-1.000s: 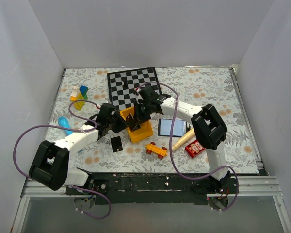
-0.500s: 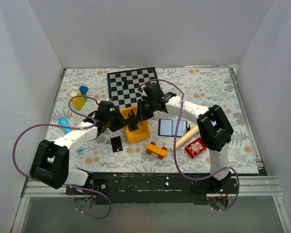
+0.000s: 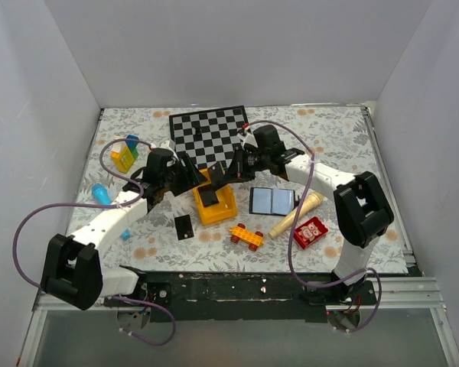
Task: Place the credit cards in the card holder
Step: Pick up the credit card from the storage box.
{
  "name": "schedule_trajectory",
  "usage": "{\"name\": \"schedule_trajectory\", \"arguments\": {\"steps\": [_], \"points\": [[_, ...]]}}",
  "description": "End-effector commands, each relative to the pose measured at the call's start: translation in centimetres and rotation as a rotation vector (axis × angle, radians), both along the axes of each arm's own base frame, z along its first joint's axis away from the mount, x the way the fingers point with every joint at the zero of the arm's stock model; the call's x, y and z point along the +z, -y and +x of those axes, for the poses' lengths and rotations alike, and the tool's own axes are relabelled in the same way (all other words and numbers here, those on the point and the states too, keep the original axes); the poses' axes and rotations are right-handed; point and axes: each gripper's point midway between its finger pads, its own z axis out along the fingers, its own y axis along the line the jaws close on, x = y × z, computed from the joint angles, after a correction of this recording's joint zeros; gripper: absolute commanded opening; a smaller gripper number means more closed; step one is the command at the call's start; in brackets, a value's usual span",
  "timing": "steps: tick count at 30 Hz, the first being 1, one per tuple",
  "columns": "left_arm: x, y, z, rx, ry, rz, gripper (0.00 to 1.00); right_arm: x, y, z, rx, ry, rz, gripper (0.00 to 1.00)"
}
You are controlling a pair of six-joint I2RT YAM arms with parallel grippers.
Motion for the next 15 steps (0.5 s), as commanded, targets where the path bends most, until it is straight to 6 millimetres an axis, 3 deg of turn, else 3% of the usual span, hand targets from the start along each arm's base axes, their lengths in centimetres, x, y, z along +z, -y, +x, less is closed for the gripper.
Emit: {"name": "schedule_trajectory", "arguments": {"steps": [1,8,11,15], "points": [[5.2,2.3,0.2,-0.098,0.147,-0.158,0.59,6.7,-1.2,-1.0,0.104,0.062,0.281,0.01],[8.6,4.4,-0.2,-0.185,0.275,-0.32,0.63,10.0,-1.5,-2.2,0.172,0.028,0.475,0.01],[8.6,4.5,-0.2,-0.185,0.276,-0.339,0.63,11.2,-1.5,-2.5,0.194,0.046,0.533,0.01],[8.8,4.6,-0.3,-0.181,0.287,-0.366,0.54,12.0,-1.5,-3.0,0.218,0.035,0.594,0.01]]}}
